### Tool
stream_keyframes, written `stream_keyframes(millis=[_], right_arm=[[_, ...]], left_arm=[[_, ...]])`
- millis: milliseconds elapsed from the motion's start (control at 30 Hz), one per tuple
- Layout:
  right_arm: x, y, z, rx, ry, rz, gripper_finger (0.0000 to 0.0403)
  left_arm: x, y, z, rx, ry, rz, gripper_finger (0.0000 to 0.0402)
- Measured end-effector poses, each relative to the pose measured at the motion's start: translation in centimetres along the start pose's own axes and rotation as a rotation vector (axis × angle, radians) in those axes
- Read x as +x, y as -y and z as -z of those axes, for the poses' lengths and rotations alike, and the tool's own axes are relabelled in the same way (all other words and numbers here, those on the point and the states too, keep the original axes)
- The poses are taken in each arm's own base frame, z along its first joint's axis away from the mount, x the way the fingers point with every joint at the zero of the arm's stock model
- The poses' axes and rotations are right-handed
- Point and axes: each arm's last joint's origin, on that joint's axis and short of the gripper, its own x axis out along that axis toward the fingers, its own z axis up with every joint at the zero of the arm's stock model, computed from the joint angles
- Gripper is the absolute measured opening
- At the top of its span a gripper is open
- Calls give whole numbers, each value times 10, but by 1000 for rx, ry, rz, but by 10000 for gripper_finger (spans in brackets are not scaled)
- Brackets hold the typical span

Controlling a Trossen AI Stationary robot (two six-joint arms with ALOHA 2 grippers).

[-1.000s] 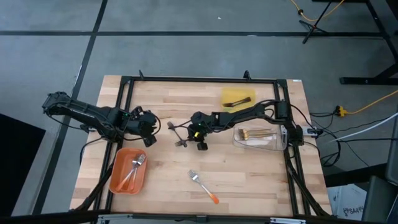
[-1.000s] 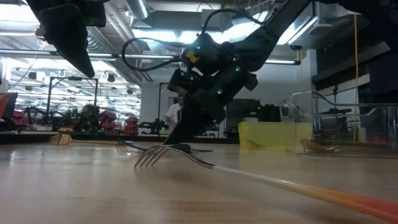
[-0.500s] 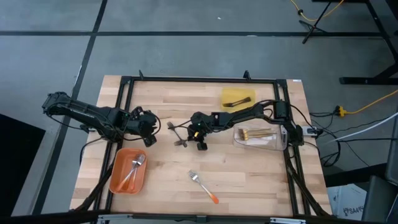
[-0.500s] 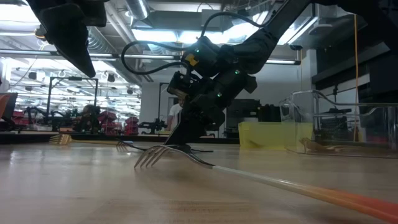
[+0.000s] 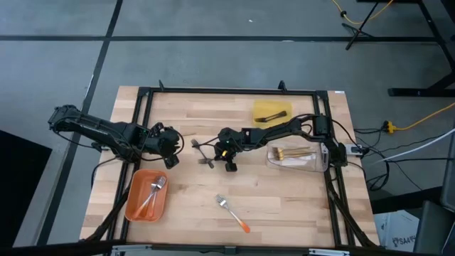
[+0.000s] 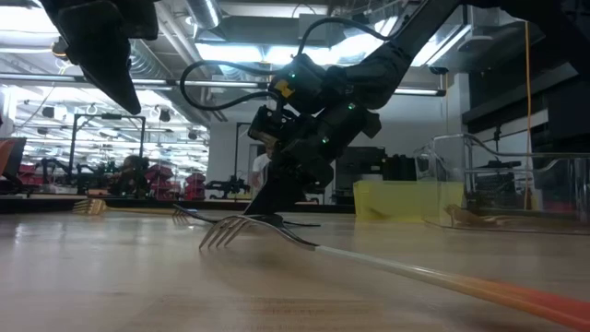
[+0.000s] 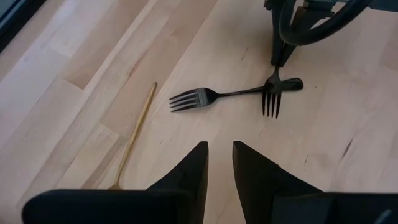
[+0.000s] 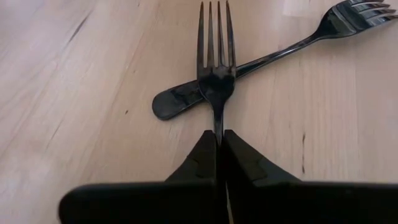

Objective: Sort silverware by color (type)
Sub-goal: Put the black fork into the yellow bin

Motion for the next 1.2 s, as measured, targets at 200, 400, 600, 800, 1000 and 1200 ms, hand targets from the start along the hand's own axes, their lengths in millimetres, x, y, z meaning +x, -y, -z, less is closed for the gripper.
stream_keyframes(millis=[200, 400, 600, 800, 1000, 1200], right_arm=[[0, 0, 0, 1, 3, 1, 3], [-9, -1, -7, -1, 11, 2, 3], [-39, -2, -28, -14, 65, 13, 2], [-72, 5, -40, -7, 80, 40, 2], [-109, 13, -48, 13, 84, 72, 1], [-149, 22, -53, 32, 108, 116, 1]], left_arm=[[0, 0, 0, 0, 0, 0, 68], [0, 0, 0, 0, 0, 0, 68], [0, 0, 0, -22, 0, -1, 68], [0, 0, 0, -24, 0, 0, 68], [0, 0, 0, -25, 0, 0, 68], [0, 0, 0, -28, 4, 3, 68]])
